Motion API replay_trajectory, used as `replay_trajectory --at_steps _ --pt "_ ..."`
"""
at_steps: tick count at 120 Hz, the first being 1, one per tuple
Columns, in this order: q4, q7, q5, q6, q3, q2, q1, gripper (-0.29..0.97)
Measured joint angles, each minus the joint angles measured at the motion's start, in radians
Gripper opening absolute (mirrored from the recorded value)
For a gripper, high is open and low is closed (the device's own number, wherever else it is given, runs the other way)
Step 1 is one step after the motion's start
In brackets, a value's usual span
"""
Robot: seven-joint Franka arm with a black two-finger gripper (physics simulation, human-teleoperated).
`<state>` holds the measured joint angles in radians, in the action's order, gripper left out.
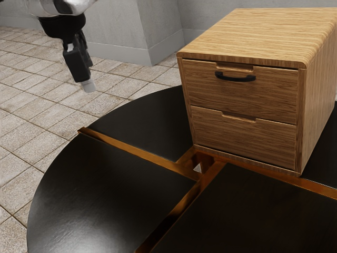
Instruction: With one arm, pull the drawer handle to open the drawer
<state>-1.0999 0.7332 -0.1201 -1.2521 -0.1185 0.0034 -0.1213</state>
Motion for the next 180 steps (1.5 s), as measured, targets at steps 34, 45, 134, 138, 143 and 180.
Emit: replay_trajectory --at_steps 34,45,134,138,143,180 --pt "-0.021 0.096 0.009 0.007 -0.003 0.006 -0.305 0.68" --pt "-0.049 0.118 0.009 0.013 -0.007 0.003 -0.383 0.68" --pt "0.106 0.514 0.176 -0.103 -0.053 0.221 0.116 0.66" --pt "0.136 0.53 0.178 -0.11 -0.046 0.246 0.114 0.62" --pt "0.186 0.548 0.179 -0.12 -0.024 0.284 0.115 0.58" --pt "0.345 0.648 0.189 -0.161 -0.003 0.387 -0.074 0.46"
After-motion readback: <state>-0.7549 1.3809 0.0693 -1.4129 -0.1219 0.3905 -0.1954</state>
